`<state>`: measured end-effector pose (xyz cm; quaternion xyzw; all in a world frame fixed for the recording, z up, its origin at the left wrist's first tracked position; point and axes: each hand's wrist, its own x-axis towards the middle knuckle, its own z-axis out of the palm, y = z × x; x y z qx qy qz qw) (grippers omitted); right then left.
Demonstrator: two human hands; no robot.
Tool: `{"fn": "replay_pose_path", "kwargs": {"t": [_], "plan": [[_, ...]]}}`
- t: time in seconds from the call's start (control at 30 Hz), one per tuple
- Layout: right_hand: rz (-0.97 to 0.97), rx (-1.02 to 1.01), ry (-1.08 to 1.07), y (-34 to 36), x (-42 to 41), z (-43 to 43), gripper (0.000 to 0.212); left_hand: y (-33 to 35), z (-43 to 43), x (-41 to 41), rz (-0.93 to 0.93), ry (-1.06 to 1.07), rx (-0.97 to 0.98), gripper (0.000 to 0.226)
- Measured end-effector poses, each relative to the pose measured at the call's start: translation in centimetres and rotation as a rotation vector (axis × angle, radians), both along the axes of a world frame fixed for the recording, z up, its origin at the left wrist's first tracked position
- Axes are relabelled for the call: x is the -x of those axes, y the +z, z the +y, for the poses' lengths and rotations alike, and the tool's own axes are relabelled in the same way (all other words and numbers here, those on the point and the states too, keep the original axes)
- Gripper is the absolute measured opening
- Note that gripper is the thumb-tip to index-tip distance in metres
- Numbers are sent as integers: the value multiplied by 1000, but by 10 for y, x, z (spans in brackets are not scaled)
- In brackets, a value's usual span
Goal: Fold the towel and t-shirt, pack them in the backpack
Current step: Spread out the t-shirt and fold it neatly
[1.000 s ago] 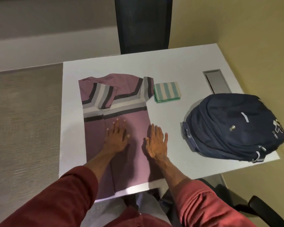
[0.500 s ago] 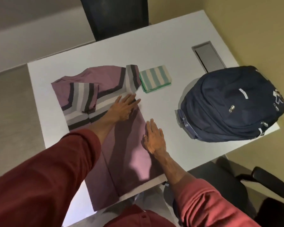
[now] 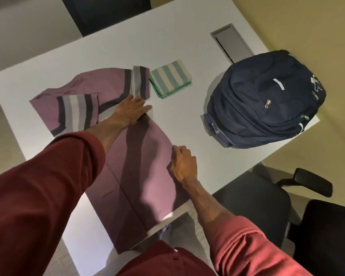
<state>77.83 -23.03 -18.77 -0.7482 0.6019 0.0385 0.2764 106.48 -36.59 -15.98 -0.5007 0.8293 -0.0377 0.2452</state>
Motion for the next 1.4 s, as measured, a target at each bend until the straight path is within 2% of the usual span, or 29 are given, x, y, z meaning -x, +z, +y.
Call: {"fn": "replay_pose_path", "kwargs": {"t": [0.13, 0.23, 0.33, 0.47, 0.6, 0.73, 0.8, 0.87, 0.97, 1.03, 1.17, 1.23, 1.4], "plan": [[3, -51, -29, 5, 12, 16, 47, 16, 4, -3, -76, -37, 42, 27], [-7, -67, -30, 8, 15, 26, 46, 27, 11, -17, -95, 4, 108, 17], [-72, -48, 26, 11, 12, 37, 52, 33, 21, -36, -15, 19, 262, 12], [-191, -115, 131, 26, -2, 55, 75, 27, 38, -61, 141, 45, 441, 26], [-271, -185, 215, 32, -21, 75, 84, 19, 63, -81, 172, 112, 547, 21], [-323, -203, 280, 24, -45, 98, 74, 5, 85, -98, 96, 218, 488, 23], [-345, -201, 303, 18, -57, 105, 76, -1, 94, -105, 62, 261, 465, 27], [-319, -203, 344, 14, -66, 110, 71, -1, 103, -109, 19, 328, 369, 21], [-250, -168, 396, 7, -73, 119, 93, 2, 111, -111, -62, 401, 177, 22], [-193, -150, 420, 1, -76, 123, 95, -3, 117, -112, -23, 441, 157, 24], [-164, -208, 431, 0, -78, 124, 103, -16, 129, -105, 201, 578, 250, 33], [-141, -222, 446, 4, -79, 126, 103, -23, 134, -105, 203, 602, 247, 41], [-206, -236, 533, -3, -86, 129, 102, -29, 149, -99, 226, 671, 97, 70]]}}
